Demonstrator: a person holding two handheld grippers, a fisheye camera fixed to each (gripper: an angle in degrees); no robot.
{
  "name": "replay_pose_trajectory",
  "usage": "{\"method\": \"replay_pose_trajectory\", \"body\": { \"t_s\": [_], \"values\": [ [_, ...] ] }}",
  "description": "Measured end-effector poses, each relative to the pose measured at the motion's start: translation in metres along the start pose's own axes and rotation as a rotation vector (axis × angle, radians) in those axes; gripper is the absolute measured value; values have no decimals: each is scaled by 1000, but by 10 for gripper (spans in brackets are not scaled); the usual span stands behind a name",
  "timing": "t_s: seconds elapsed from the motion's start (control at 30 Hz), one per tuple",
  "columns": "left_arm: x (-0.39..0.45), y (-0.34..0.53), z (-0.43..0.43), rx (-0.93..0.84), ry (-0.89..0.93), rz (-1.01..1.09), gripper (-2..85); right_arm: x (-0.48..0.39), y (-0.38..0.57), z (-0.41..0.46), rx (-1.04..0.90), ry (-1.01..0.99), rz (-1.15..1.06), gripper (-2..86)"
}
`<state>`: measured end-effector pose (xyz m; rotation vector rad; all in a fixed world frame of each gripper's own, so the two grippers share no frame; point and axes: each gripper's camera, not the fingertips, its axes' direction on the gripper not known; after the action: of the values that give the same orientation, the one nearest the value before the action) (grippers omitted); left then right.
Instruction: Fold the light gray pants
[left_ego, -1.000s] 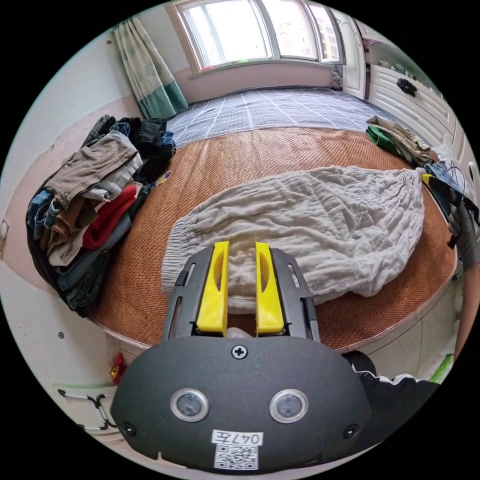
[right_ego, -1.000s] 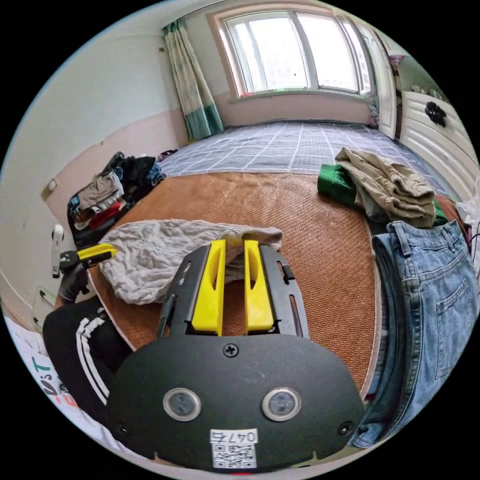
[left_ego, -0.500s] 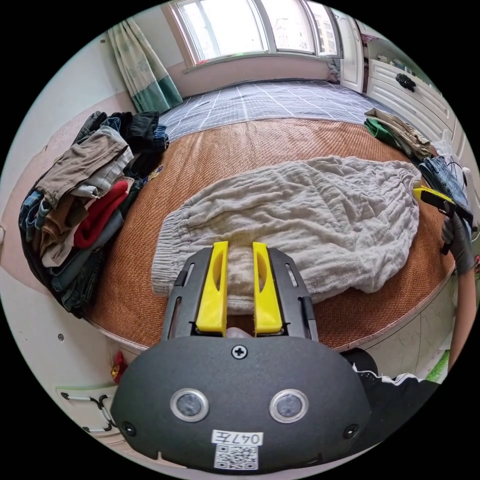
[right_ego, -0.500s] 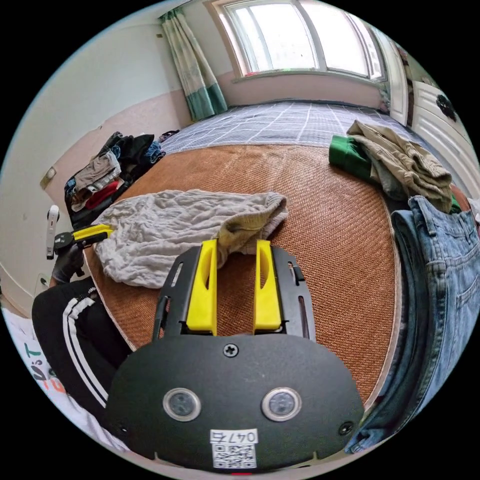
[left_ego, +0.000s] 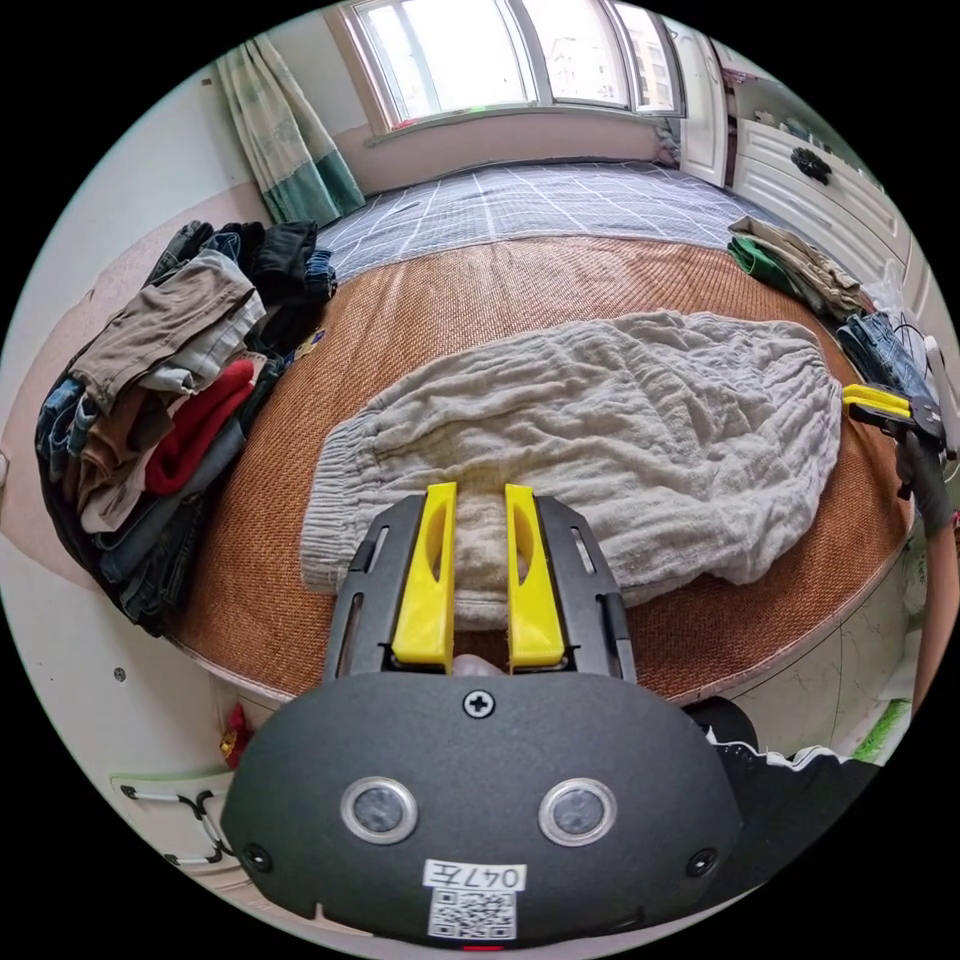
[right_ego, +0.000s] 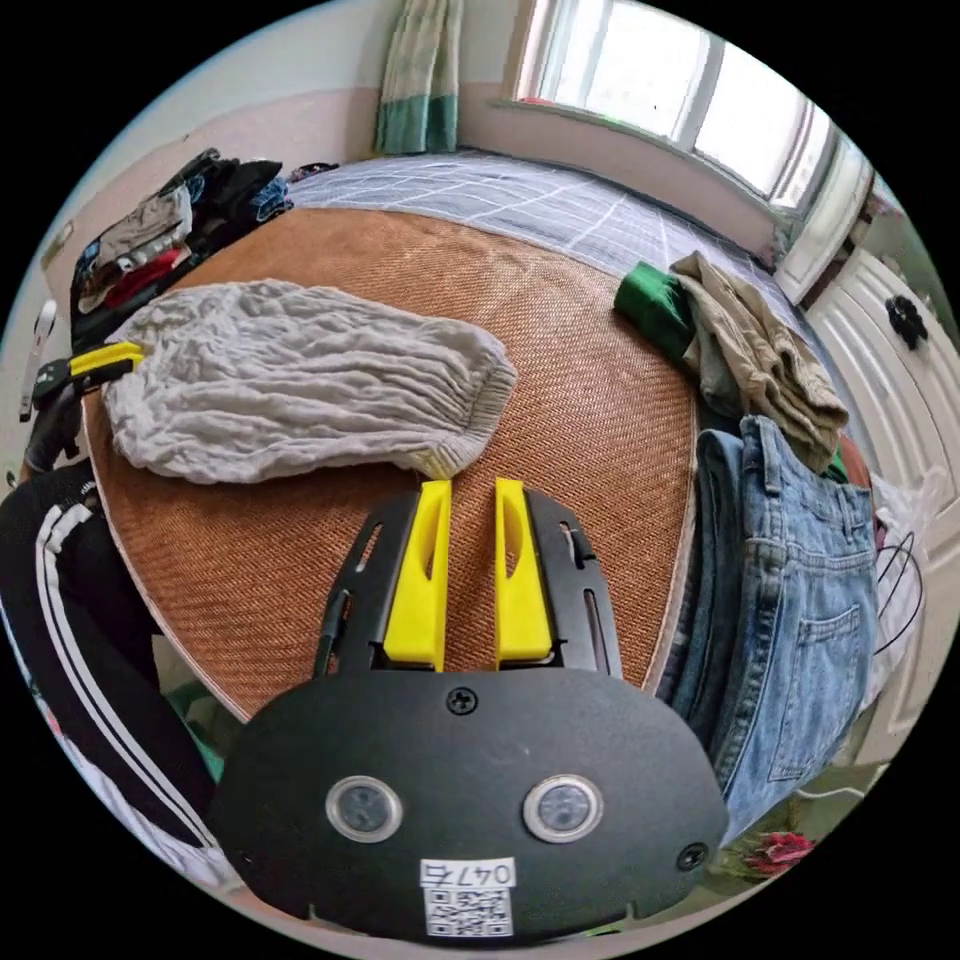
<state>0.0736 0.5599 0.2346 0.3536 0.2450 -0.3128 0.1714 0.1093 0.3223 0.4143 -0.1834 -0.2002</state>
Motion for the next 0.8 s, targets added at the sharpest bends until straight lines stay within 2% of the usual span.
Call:
{"method": "replay_pose_trajectory", "body": {
  "t_s": [0.17,0.43,0.67,0.8],
  "values": [
    [6,2,-6,-1,-6,3,79,-8,-15,-5,125,-103,-17,59],
    [1,10,-15,4,2,-4,79,4,-47,9,65,-163,19,16],
    [-22,21,-24,4,53,-38,80,32,-21,-61,99,-232,31,-4],
    [-26,25,-31,0,66,-17,80,41,0,-28,-95,-329,48,4]
  ]
}}
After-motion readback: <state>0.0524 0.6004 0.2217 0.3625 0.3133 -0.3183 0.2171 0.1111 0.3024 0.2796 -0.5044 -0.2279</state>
